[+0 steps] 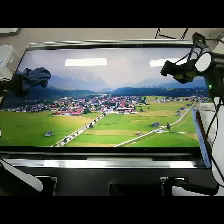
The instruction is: Fold the clothes and pants, and hang the long-sleeved shirts on hangers.
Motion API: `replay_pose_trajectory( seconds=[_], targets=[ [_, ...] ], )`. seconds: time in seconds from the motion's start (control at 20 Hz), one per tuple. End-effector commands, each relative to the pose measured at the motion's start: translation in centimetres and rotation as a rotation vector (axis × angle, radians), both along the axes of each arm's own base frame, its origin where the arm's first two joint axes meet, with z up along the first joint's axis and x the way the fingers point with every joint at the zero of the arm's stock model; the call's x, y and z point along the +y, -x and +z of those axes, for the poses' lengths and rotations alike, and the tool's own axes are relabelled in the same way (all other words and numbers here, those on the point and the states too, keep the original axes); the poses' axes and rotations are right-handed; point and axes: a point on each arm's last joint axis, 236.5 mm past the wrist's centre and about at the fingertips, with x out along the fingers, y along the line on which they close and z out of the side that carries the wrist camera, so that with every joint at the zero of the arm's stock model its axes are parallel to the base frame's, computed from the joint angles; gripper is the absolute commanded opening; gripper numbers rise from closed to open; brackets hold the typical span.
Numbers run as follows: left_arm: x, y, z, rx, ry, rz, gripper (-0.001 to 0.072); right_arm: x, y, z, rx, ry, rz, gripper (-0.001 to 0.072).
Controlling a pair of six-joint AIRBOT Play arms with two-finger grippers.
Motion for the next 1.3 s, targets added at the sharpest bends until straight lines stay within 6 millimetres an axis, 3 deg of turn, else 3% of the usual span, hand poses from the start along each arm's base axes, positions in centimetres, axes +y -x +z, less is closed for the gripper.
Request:
replay_pose_trajectory(
  seconds=[0.0, 0.15, 0.25, 0.3, 0.35, 0.4, 0.5, 0.55, 0.65, 0.7, 0.8, 0.9, 1.0, 1.1, 1.15, 1.25],
  targets=[
    [0.0, -3.0, -1.7, -0.117, 0.068, 0.07, 0.0715, 0.3, 1.0, -0.7, 0.053, -0.006, 0.008, 0.0673],
    [0.5, -4.9, -2.7, -0.18, 0.011, 0.122, 0.0714, 0.6, 2.0, -1.3, 0.101, -0.015, 0.016, 0.0674],
    [1.1, -5.8, -2.3, -0.224, -0.051, 0.143, 0.071, 1.1, 3.1, -1.9, 0.156, -0.033, 0.03, 0.0674],
    [0.7, -6.1, -2.0, -0.233, -0.058, 0.138, 0.0671, 1.2, 3.8, -2.1, 0.183, -0.036, 0.035, 0.0674],
    [0.3, -6.2, -1.6, -0.233, -0.052, 0.126, 0.0279, 1.2, 4.3, -2.3, 0.204, -0.034, 0.04, 0.0674],
    [-0.5, -6.3, -0.9, -0.237, -0.044, 0.107, 0.0043, 1.2, 4.6, -2.3, 0.212, -0.029, 0.045, 0.0674],
    [-2.1, -6.3, 1.4, -0.249, -0.056, 0.046, 0.0023, 0.8, 4.2, -1.8, 0.184, -0.002, 0.055, 0.0675],
    [-2.9, -6.4, 3.6, -0.275, -0.114, -0.015, 0.0023, 0.6, 3.8, -1.1, 0.146, 0.031, 0.092, 0.0675],
    [-5.7, -6.2, 11.4, -0.381, -0.356, -0.215, 0.0022, 0.4, 2.8, 1.3, 0.044, 0.105, 0.167, 0.0675],
    [-8.5, -5.4, 16.2, -0.445, -0.507, -0.358, 0.0022, 0.3, 2.6, 3.3, -0.013, 0.142, 0.201, 0.0675],
    [-15.9, -1.9, 25.3, -0.571, -0.708, -0.619, 0.0021, -0.1, 2.4, 8.0, -0.134, 0.19, 0.206, 0.0674],
    [-23.3, 3.3, 33.0, -0.685, -0.803, -0.779, 0.0022, -0.9, 3.1, 12.9, -0.248, 0.233, 0.181, 0.0673],
    [-30.0, 9.0, 39.4, -0.813, -0.858, -0.883, 0.0022, -1.6, 4.5, 16.6, -0.324, 0.269, 0.157, 0.0673],
    [-36.1, 14.6, 43.6, -0.937, -0.86, -0.979, 0.0022, -2.1, 6.5, 19.4, -0.381, 0.292, 0.141, 0.0673],
    [-38.6, 17.0, 44.7, -0.972, -0.832, -1.016, 0.0022, -2.2, 7.3, 20.6, -0.407, 0.299, 0.135, 0.0673],
    [-42.0, 20.2, 45.1, -0.976, -0.791, -1.074, 0.0022, -2.7, 8.9, 22.6, -0.451, 0.323, 0.117, 0.0673]
  ],
)
